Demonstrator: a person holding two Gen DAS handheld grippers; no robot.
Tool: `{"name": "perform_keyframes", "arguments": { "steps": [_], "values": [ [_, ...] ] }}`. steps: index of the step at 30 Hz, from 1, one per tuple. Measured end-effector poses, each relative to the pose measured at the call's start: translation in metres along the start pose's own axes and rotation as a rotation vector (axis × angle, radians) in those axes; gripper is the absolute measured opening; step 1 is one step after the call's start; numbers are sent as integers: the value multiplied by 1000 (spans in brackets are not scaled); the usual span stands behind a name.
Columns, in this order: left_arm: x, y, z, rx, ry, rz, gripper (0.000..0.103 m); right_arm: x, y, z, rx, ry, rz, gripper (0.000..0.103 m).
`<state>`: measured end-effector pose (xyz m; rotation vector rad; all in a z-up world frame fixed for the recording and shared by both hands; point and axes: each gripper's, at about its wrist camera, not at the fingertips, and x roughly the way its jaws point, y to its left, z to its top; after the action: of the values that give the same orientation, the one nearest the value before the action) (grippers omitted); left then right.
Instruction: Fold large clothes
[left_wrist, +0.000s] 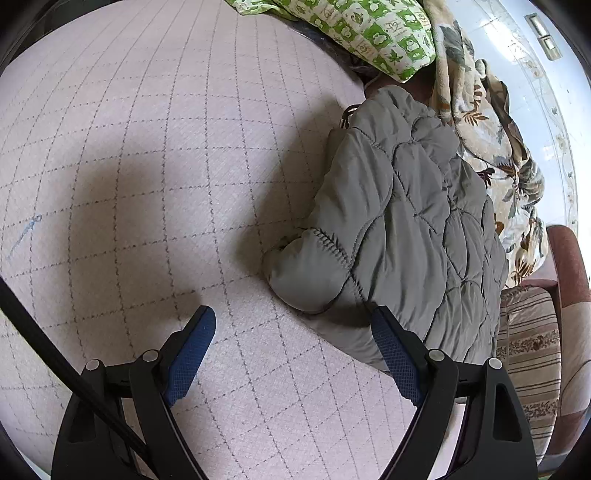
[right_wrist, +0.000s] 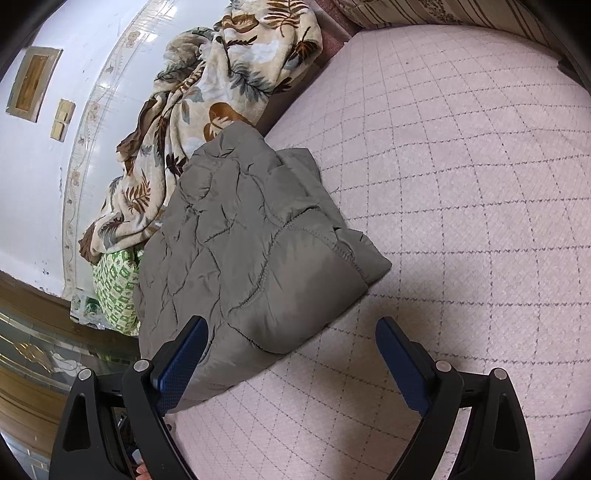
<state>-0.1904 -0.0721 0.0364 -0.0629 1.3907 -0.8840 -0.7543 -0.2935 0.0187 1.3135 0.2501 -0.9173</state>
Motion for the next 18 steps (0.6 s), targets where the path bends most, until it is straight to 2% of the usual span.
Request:
{"name": "perform_keyframes", "arguments": {
  "steps": [18],
  "values": [
    [2, 2, -3, 0, 12, -11, 86, 4, -9, 1, 31, 14, 1, 96]
  ]
}}
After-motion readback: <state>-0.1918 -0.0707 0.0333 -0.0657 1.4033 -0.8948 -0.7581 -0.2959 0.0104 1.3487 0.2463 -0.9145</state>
